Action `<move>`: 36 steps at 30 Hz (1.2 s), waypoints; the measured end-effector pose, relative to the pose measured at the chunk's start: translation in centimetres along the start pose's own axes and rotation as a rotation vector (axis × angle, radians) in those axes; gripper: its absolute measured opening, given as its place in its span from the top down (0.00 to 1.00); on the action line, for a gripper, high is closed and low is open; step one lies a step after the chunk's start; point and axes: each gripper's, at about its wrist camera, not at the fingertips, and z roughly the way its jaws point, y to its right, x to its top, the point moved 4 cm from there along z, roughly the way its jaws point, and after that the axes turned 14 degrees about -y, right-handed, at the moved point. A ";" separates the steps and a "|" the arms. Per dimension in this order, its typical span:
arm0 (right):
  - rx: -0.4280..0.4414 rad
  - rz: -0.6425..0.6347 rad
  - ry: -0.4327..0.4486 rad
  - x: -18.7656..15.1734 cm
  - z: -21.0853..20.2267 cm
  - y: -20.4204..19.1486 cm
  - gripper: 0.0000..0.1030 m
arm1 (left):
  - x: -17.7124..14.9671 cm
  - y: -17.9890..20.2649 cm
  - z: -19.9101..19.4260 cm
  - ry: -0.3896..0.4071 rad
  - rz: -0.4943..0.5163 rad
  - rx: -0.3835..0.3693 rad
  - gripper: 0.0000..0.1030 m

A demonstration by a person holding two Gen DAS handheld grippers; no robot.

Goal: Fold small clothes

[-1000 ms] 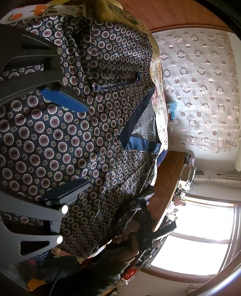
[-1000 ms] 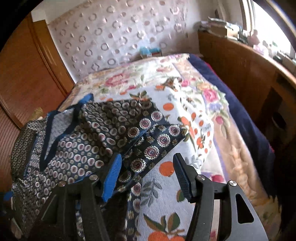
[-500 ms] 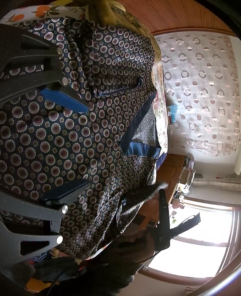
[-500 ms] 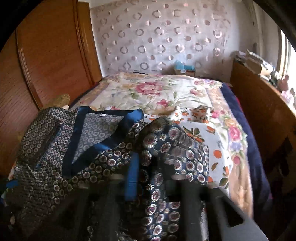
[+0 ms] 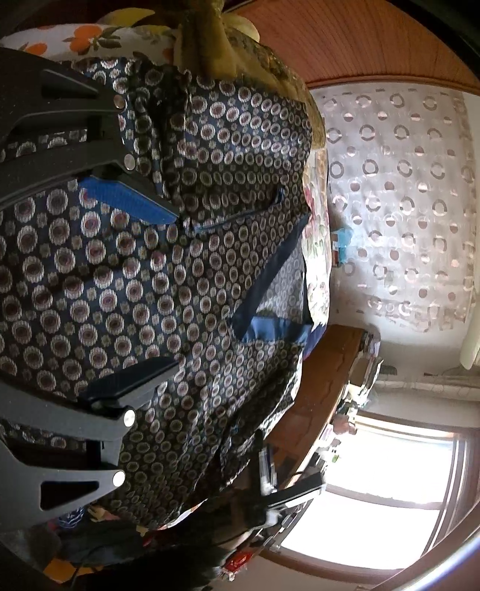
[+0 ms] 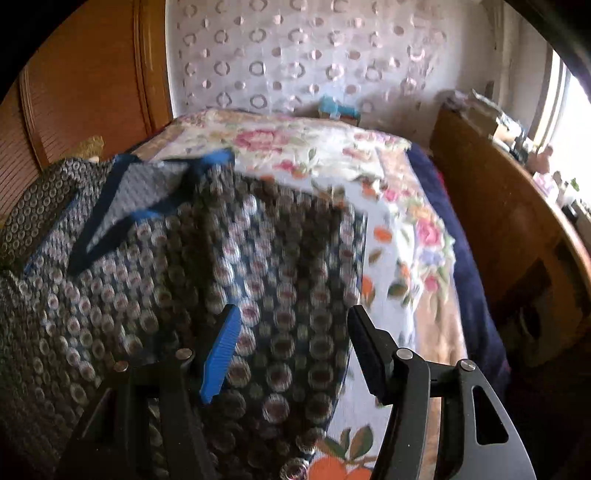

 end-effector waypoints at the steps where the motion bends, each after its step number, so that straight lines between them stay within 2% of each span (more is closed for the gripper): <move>1: -0.025 -0.001 -0.014 -0.4 0.6 0.1 0.40 | 0.0 -0.2 0.0 0.000 -0.004 0.002 0.27; 3: -0.060 0.000 -0.030 -0.9 1.6 0.7 0.40 | 0.0 -0.6 -0.2 0.003 -0.010 0.008 0.27; 6: -0.022 0.072 -0.014 -1.1 2.0 2.9 0.40 | 0.1 -1.1 -0.4 0.007 -0.013 0.019 0.27; 8: -0.038 0.115 -0.020 -1.2 2.1 4.1 0.40 | 0.3 -1.6 -0.5 0.010 -0.017 0.027 0.27; 11: -0.001 0.119 -0.019 -1.1 2.2 4.4 0.45 | 0.7 -2.8 -0.5 0.013 -0.033 0.038 0.27; 13: 0.019 0.105 -0.012 -0.9 2.4 4.6 0.66 | 1.0 -3.8 -0.5 0.013 -0.049 0.053 0.27; 14: 0.037 0.099 -0.010 -1.0 2.5 4.6 0.70 | 1.2 -4.3 -0.5 0.013 -0.054 0.059 0.27; 16: 0.057 0.085 -0.005 -0.9 2.4 4.5 0.94 | 1.6 -5.4 -0.4 0.011 -0.061 0.076 0.27; 17: 0.067 0.074 -0.003 -0.9 2.5 4.4 0.96 | 1.9 -5.9 -0.4 0.012 -0.062 0.088 0.27; 19: 0.026 0.083 0.004 -0.8 2.5 4.9 0.99 | 2.5 -7.1 -0.3 0.012 -0.062 0.116 0.27; 21: -0.014 0.138 0.000 -1.2 2.6 6.1 0.99 | 3.3 -8.6 0.0 0.008 -0.071 0.142 0.27; 26: 0.018 0.164 0.034 -0.7 2.2 7.1 0.98 | 5.5 -12.4 1.2 -0.015 -0.104 0.183 0.27; 27: 0.024 0.157 0.038 -0.2 2.1 6.9 0.89 | 6.0 -13.3 1.5 -0.022 -0.114 0.192 0.27; 28: 0.031 0.147 0.039 0.3 2.2 6.9 0.69 | 6.2 -13.9 1.8 -0.026 -0.123 0.199 0.27; 30: 0.047 0.133 0.047 1.4 2.5 6.6 0.51 | 6.9 -15.0 2.2 -0.031 -0.142 0.200 0.27; 36: 0.086 0.111 0.023 5.1 4.9 6.9 0.51 | 8.4 -17.6 3.5 -0.057 -0.170 0.209 0.27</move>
